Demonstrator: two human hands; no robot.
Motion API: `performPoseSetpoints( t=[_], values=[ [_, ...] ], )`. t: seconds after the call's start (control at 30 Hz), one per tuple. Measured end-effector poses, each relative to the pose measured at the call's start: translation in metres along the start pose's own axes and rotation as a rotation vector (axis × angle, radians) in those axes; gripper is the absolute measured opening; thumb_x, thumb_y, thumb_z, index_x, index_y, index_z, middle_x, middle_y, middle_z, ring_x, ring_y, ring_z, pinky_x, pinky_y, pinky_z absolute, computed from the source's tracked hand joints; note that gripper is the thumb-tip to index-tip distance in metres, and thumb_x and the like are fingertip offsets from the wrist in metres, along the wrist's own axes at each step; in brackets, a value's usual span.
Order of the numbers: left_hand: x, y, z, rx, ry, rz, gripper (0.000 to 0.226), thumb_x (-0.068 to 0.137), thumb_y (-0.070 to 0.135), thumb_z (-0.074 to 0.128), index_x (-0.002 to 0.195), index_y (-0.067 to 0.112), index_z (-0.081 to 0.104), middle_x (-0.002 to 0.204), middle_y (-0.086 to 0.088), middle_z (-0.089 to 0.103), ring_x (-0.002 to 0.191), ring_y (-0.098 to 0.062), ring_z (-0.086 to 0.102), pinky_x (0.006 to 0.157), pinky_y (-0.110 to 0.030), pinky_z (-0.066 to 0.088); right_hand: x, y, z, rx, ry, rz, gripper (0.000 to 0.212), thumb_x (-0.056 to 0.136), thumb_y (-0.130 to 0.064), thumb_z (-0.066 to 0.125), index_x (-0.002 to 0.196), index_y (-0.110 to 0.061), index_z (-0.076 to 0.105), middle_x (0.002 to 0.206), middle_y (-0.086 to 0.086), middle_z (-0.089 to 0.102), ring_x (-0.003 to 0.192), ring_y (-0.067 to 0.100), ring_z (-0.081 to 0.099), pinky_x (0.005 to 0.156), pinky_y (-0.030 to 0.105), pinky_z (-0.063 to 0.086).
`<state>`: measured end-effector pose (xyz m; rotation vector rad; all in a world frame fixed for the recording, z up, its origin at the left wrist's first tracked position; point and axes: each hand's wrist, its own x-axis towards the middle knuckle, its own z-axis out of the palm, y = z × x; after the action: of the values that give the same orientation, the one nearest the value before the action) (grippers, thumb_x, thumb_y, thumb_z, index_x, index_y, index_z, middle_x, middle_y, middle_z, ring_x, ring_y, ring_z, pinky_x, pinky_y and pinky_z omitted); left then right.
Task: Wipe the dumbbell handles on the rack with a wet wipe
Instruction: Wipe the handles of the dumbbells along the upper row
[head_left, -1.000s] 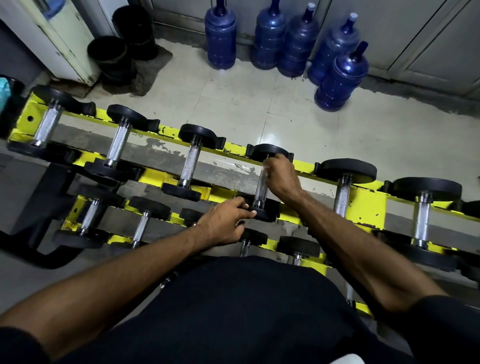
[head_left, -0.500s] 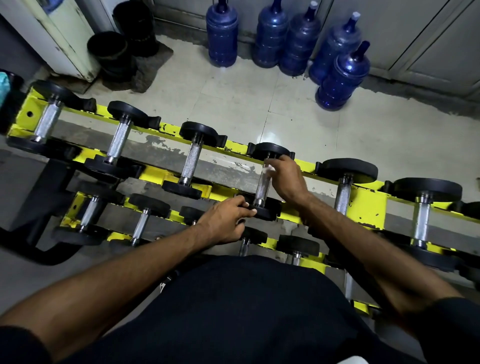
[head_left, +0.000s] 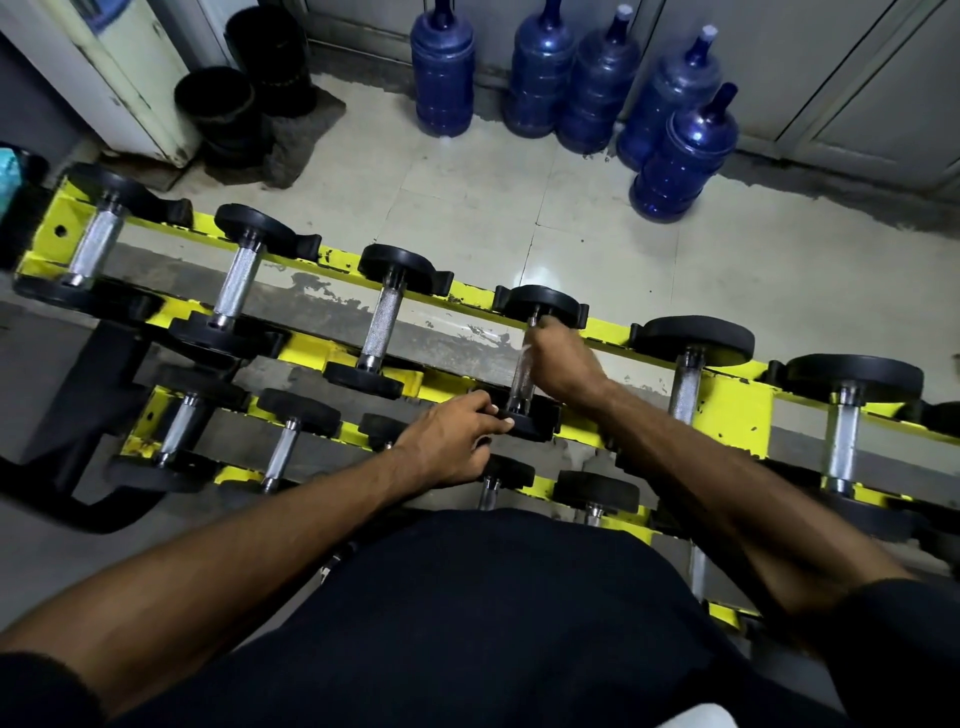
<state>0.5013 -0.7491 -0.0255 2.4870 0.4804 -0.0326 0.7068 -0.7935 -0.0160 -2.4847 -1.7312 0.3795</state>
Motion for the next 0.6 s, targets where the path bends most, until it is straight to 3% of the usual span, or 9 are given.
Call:
performPoseSetpoints(
  t=[0.1, 0.2, 0.3, 0.4, 0.5, 0.6],
  values=[
    [-0.001, -0.001, 0.001, 0.001, 0.003, 0.002, 0.040, 0.088, 0.020, 0.063, 0.128, 0.024, 0.067, 0.108, 0.002, 0.055, 0.103, -0.016, 0.058, 0.085, -0.040, 0.056, 0.001, 0.014, -0.001, 0.203, 0.140, 0.196, 0.009, 0.083, -0.004, 0.061, 0.089, -0.007, 0.068, 0.096, 0.010, 0.058, 0.079, 0.026, 0.056, 0.068, 0.034, 0.048],
    [0.000, 0.000, 0.000, 0.014, -0.005, -0.003, 0.040, 0.089, 0.021, 0.063, 0.129, 0.025, 0.066, 0.111, 0.003, 0.055, 0.104, -0.015, 0.057, 0.086, -0.038, 0.055, 0.005, 0.017, -0.003, 0.359, 0.218, 0.305, 0.014, 0.082, -0.003, 0.055, 0.076, -0.005, 0.067, 0.080, 0.011, 0.066, 0.076, 0.028, 0.060, 0.066, 0.037, 0.051],
    [0.001, 0.000, -0.001, 0.013, -0.002, 0.001, 0.040, 0.090, 0.021, 0.062, 0.130, 0.026, 0.065, 0.111, 0.003, 0.055, 0.104, -0.014, 0.056, 0.086, -0.037, 0.055, 0.007, 0.009, -0.007, 0.702, 0.230, 0.427, 0.011, 0.085, -0.002, 0.063, 0.082, -0.008, 0.071, 0.078, 0.005, 0.070, 0.072, 0.023, 0.069, 0.061, 0.034, 0.055],
    [0.000, -0.001, 0.000, 0.013, -0.005, 0.005, 0.040, 0.089, 0.021, 0.063, 0.129, 0.026, 0.066, 0.110, 0.003, 0.055, 0.104, -0.014, 0.056, 0.085, -0.038, 0.055, 0.007, 0.002, -0.013, 1.045, 0.208, 0.496, 0.015, 0.087, 0.004, 0.061, 0.086, -0.008, 0.070, 0.083, 0.013, 0.070, 0.063, 0.026, 0.072, 0.053, 0.031, 0.057],
    [0.000, -0.001, 0.000, 0.013, -0.001, 0.003, 0.040, 0.089, 0.021, 0.063, 0.129, 0.026, 0.065, 0.110, 0.003, 0.055, 0.103, -0.014, 0.055, 0.085, -0.038, 0.055, 0.006, 0.003, -0.007, 1.124, 0.212, 0.579, 0.020, 0.086, 0.008, 0.061, 0.084, -0.007, 0.073, 0.089, 0.015, 0.071, 0.066, 0.025, 0.070, 0.060, 0.038, 0.062],
    [0.000, -0.001, 0.001, 0.012, 0.003, 0.006, 0.041, 0.090, 0.021, 0.063, 0.130, 0.026, 0.065, 0.111, 0.003, 0.055, 0.102, -0.013, 0.055, 0.084, -0.037, 0.055, 0.001, 0.005, 0.001, 0.984, 0.205, 0.523, 0.012, 0.085, -0.001, 0.068, 0.089, -0.009, 0.076, 0.093, 0.010, 0.074, 0.082, 0.023, 0.072, 0.075, 0.042, 0.062]
  ],
)
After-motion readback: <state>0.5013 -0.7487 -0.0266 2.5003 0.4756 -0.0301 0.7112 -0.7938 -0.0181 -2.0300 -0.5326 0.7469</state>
